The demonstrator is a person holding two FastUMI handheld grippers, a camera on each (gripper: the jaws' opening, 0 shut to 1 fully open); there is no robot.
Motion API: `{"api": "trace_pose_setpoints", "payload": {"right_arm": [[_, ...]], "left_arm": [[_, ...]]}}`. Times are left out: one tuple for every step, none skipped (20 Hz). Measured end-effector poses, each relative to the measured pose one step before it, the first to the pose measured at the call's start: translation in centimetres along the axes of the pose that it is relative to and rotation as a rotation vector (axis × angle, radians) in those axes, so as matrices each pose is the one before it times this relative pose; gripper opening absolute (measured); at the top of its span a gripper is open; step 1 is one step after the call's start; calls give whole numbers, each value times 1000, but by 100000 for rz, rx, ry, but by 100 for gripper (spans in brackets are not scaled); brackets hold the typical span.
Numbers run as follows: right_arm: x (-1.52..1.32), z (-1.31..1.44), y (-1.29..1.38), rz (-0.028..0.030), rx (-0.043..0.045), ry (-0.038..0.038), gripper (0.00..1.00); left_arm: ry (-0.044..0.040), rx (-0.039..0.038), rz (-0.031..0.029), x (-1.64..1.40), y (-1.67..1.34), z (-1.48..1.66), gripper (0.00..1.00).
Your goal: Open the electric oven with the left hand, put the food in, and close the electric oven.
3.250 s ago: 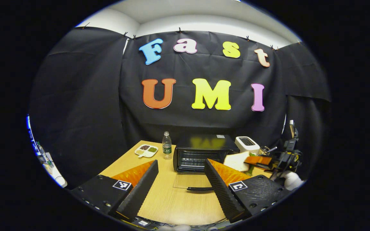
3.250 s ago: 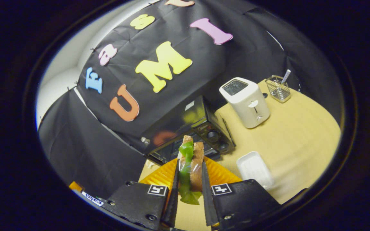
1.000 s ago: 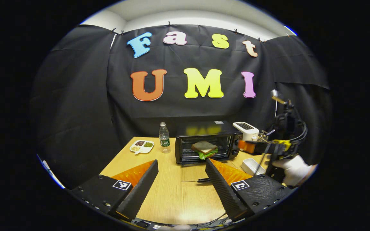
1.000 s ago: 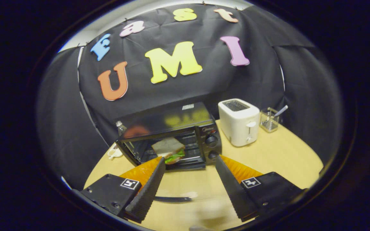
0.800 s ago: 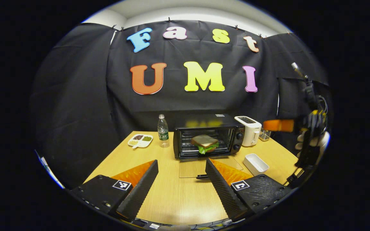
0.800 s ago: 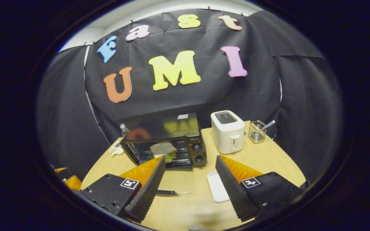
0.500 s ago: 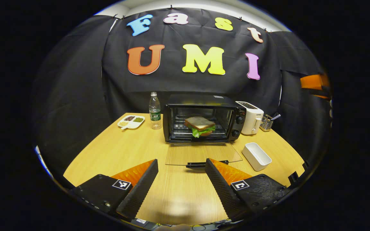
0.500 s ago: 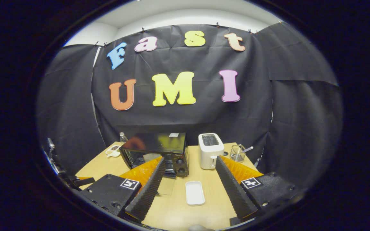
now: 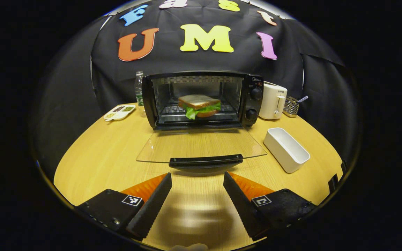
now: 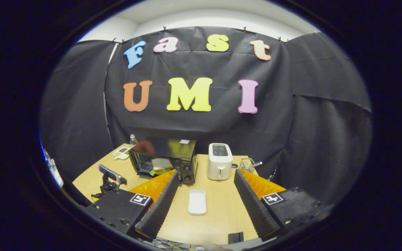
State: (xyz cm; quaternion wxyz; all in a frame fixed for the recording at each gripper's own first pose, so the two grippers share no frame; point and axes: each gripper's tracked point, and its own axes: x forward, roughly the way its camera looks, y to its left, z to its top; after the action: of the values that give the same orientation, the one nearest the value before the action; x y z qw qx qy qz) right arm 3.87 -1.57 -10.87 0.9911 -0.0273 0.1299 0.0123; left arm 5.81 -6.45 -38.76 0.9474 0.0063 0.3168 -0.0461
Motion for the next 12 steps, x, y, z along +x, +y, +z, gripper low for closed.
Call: {"api": "trace_pose_setpoints", "payload": {"right_arm": [[36, -233, -517, -684, -376, 709, 100], [157, -320, -366, -399, 85, 814, 91], [123, -274, -388, -487, 186, 920, 100], [154, -322, -339, -463, 221, 708, 100], [157, -261, -255, -256, 394, 917, 100], [125, -281, -162, 70, 441, 1028, 100], [161, -62, -57, 11, 237, 346, 100], [158, -53, -159, -113, -47, 364, 100], [156, -28, -164, 39, -143, 313, 100], [246, -67, -46, 183, -68, 61, 100], [119, 38, -121, 72, 650, 376, 100], [138, 64, -31, 103, 516, -184, 100]], "left_arm": [[1252, -9, 245, 642, -118, -486, 98], [108, -157, -434, 779, -358, 90, 98], [756, 300, 275, 652, -1, -184, 98], [854, 432, 151, 608, -37, -107, 98], [1352, 3, 561, 528, 94, -338, 98], [1441, -764, -278, 449, -118, -237, 98], [661, -195, 607, 324, 60, 1, 98], [1671, 33, 105, 332, 238, -460, 98], [453, 187, 645, 228, 274, -147, 98], [-787, -125, -10, 49, -28, 284, 98], [295, -98, 105, 13, -10, 50, 98], [-22, 433, 127, -8, -26, 89, 97]]}}
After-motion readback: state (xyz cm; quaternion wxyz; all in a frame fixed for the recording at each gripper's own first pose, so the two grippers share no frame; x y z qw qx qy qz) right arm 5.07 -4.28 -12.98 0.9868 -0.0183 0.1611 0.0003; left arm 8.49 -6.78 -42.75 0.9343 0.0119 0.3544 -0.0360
